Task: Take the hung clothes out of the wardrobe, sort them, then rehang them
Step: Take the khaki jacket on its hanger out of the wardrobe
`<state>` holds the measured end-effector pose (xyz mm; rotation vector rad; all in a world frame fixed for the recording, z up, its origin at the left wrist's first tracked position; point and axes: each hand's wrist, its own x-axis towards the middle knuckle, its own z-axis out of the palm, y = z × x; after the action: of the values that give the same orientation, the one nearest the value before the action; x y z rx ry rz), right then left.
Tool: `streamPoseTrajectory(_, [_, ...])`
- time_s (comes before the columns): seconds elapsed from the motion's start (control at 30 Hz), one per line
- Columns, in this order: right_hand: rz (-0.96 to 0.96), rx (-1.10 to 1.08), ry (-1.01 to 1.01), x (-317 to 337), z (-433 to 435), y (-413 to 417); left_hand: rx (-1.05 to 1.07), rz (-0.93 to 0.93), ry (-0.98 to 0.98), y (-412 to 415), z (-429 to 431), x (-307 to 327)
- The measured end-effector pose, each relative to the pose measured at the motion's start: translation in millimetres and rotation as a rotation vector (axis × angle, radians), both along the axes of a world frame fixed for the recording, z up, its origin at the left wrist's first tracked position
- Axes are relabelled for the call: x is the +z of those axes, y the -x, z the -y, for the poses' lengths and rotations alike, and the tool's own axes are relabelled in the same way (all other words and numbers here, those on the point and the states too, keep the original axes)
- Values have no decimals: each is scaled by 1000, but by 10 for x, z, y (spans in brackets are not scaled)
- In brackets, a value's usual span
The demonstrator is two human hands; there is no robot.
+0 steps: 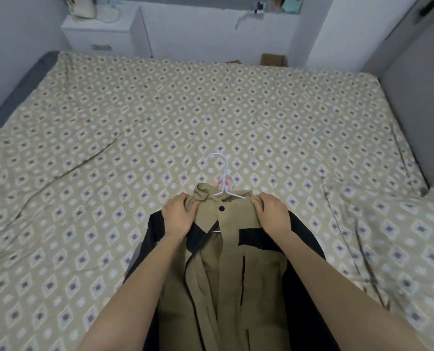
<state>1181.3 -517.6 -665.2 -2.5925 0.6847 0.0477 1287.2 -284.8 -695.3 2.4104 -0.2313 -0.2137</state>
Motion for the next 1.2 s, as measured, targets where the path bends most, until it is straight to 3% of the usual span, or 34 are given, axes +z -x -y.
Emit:
streamPoseTrajectory(0.27, [-110,-64,7,-376,6,-133,-64,-11,-37,-68,-88,-425])
streamPoseTrajectory(0.4, [-75,65,111,-163,-207,-15,-121,-23,-85,98,-263,-270])
streamPoseTrajectory(0.83, [-91,290,171,1181,-845,259,-87,123,-221,654,-637,1311])
streamPoseTrajectory(1.0, [-84,421,180,1873,-1155,296,40,184,-258,1050,-1007,1979])
streamPoseTrajectory(1.2, [53,664,168,2519,-1927,440,311,200,-280,1759,-1683,2576])
